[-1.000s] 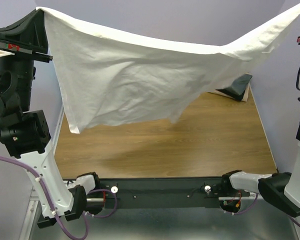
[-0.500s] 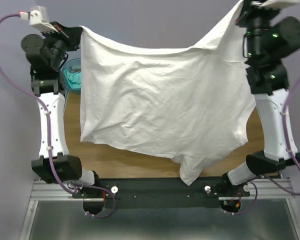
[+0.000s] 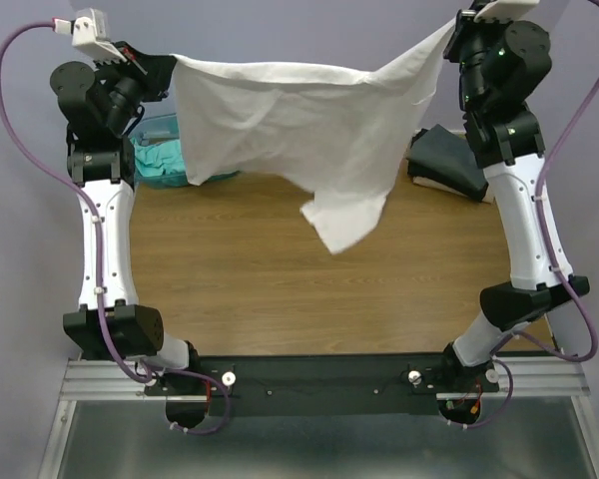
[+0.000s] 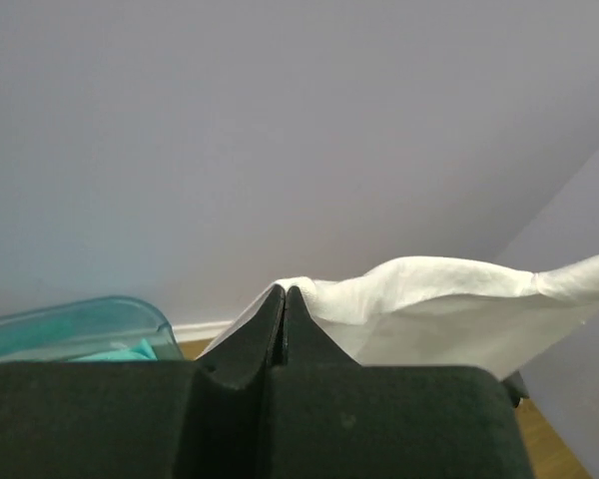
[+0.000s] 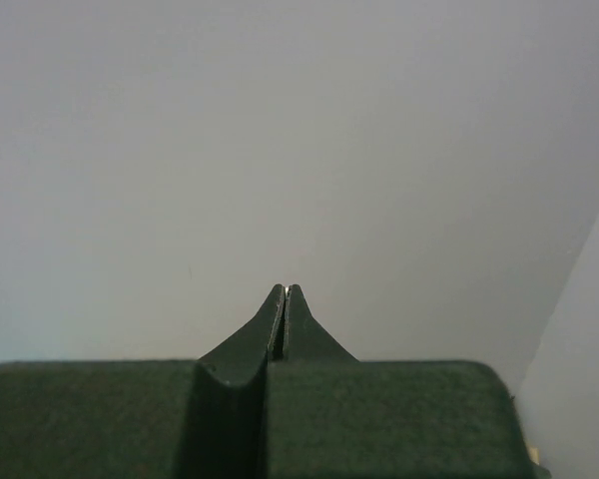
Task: Fold and stack the t-shirts
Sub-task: Flatten the tshirt out
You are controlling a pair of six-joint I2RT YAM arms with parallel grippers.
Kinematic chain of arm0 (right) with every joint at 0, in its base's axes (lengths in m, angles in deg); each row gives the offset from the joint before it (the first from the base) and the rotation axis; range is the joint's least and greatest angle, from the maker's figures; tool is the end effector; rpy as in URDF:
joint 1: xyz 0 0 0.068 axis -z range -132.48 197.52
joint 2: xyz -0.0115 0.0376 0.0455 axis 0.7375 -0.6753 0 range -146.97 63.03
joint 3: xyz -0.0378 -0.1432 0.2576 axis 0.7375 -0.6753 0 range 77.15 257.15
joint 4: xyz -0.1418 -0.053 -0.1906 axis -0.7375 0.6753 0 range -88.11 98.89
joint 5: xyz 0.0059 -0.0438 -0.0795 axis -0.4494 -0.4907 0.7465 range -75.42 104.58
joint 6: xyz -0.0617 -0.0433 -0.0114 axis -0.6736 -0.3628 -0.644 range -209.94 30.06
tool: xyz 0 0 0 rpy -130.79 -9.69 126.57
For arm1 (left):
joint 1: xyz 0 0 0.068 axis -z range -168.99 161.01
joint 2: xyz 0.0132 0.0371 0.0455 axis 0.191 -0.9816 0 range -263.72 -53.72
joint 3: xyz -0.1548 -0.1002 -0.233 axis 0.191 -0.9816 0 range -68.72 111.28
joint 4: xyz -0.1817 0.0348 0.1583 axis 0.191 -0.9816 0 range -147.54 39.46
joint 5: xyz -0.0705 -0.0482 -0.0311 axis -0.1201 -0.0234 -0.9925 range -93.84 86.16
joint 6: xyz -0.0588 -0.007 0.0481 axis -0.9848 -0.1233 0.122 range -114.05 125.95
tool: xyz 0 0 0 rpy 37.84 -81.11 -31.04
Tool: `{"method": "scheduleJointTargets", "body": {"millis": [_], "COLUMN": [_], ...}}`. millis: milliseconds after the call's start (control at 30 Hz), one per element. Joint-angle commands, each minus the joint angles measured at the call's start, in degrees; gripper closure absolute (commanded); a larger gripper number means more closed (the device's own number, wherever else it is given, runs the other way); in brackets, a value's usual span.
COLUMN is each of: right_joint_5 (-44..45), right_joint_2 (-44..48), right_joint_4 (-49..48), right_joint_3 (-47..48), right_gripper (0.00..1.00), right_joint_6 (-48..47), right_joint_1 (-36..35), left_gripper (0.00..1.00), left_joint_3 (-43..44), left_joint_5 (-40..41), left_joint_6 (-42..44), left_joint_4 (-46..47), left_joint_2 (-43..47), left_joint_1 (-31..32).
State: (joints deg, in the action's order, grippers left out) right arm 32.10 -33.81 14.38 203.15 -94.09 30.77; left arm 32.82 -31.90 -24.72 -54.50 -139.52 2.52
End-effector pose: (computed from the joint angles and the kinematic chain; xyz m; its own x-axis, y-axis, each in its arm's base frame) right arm 0.3428 0.0828 0.6018 0.2739 0.0104 -0.9617 0.0211 0.9996 0.0168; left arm 0.3291 0.0185 0.5475 0.0077 -0.4541 -0.8909 0.3825 0.8245 -0.4169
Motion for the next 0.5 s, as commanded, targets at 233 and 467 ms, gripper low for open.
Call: {"method": "scheduleJointTargets", "body": {"millis": [233, 467], "right_joint_5": [-4.3, -4.8], "right_joint_2": [18.0, 26.4], "right_joint_4": [-5.5, -6.8], "right_joint_3": [-1.1, -1.0], "right_gripper": [1.0, 1.0], "right_joint_6": [-2.2, -5.1], "right_joint_1": [0.6, 0.6], "left_gripper": [1.0, 1.0], "left_joint_3": [1.5, -0.9], "left_joint_5": [5.4, 12.4], "left_joint_6": [6.5, 9.8], "left_joint_4": [3.1, 1.7], "left_joint_2": [17.7, 28.7], "left_joint_1": [-0.2, -0.2]}}
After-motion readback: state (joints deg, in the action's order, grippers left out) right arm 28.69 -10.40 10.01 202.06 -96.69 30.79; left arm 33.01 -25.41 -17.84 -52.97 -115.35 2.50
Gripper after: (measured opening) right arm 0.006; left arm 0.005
